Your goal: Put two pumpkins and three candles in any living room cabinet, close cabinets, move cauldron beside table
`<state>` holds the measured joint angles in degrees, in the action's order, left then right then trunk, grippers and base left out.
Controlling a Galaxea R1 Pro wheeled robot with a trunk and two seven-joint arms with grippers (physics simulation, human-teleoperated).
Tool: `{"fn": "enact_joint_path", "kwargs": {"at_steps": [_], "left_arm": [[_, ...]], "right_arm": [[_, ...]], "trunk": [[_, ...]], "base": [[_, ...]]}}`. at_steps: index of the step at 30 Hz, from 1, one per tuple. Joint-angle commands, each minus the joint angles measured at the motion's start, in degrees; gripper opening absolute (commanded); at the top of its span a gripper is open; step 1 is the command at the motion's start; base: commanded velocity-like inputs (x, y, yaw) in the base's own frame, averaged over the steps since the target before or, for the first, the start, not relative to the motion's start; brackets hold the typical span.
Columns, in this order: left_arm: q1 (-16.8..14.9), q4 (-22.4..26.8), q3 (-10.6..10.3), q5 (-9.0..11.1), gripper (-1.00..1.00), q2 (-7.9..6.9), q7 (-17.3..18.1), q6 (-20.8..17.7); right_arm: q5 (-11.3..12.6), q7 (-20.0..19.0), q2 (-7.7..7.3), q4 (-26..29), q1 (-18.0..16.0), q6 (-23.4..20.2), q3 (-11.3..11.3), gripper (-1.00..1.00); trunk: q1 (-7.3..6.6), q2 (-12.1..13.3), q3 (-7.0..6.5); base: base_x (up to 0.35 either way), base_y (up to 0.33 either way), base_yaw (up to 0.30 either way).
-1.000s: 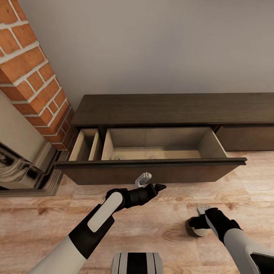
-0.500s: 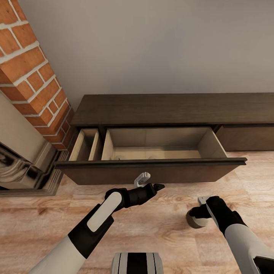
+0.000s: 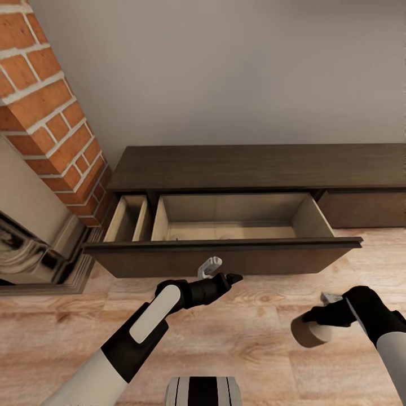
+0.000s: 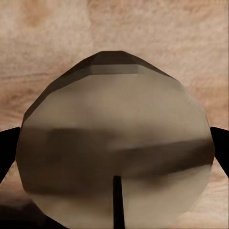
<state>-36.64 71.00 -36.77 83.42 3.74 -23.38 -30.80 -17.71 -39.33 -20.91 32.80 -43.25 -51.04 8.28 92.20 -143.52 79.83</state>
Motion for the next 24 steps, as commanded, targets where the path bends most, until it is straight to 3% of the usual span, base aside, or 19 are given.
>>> {"fn": "enact_joint_path", "kwargs": {"at_steps": [1, 4, 9, 13, 19, 21, 22, 24], "left_arm": [[0.00, -0.30, 0.01, -0.01, 1.00, 0.01, 0.00, -0.05], [-0.01, -0.94, 0.02, -0.01, 1.00, 0.01, -0.04, -0.28], [-0.01, -1.11, 0.03, -0.09, 1.00, -0.05, -0.15, -0.52], [-0.01, -1.07, 0.03, -1.14, 1.00, -0.03, -0.21, -0.63], [-0.11, -0.28, 0.04, -1.45, 1.00, -0.32, -0.14, -0.84], [-0.16, 2.16, 0.09, -1.37, 1.00, -1.44, -0.14, -1.01], [-0.19, 8.82, 0.13, -1.28, 1.00, -4.41, -0.25, -1.29], [-0.38, 9.54, 0.15, -1.26, 1.00, -4.55, -0.26, -1.33]], "right_arm": [[-0.15, -1.07, -0.16, -0.07, 0.01, 0.01, 0.02, -1.00], [-0.20, -5.37, -1.12, -0.17, 0.13, 0.00, 0.06, -1.00], [-0.28, -9.20, -2.56, 0.26, 0.18, -0.02, 0.12, -1.00], [-0.38, -13.28, -2.87, 0.78, 0.18, -0.11, 0.15, -1.00], [-0.33, -16.93, -3.16, 6.69, 0.18, -3.39, 0.16, -1.00], [-0.33, -19.61, -4.14, 8.49, 0.18, -3.99, 0.16, -1.00], [-0.28, -25.97, -6.45, 14.04, 0.18, -4.32, 0.16, -1.00], [-0.24, -28.13, -6.80, 17.38, 0.18, -4.41, 0.17, -1.00]], "trunk": [[-0.02, 0.02, -0.23], [-0.10, 0.06, -0.89], [-0.23, 0.12, -2.00], [-0.33, 0.18, -2.89], [-0.49, 0.26, -4.22], [-0.64, 0.48, -4.64], [-0.86, 0.88, -4.82], [-1.30, 1.69, -5.18]], "base": [[0.000, 0.000, 0.000], [0.000, 0.000, 0.000], [0.000, 0.000, 0.000], [0.000, 0.000, 0.000], [0.000, 0.000, 0.000], [0.000, 0.000, 0.000], [0.000, 0.000, 0.000], [0.000, 0.000, 0.000]]}}
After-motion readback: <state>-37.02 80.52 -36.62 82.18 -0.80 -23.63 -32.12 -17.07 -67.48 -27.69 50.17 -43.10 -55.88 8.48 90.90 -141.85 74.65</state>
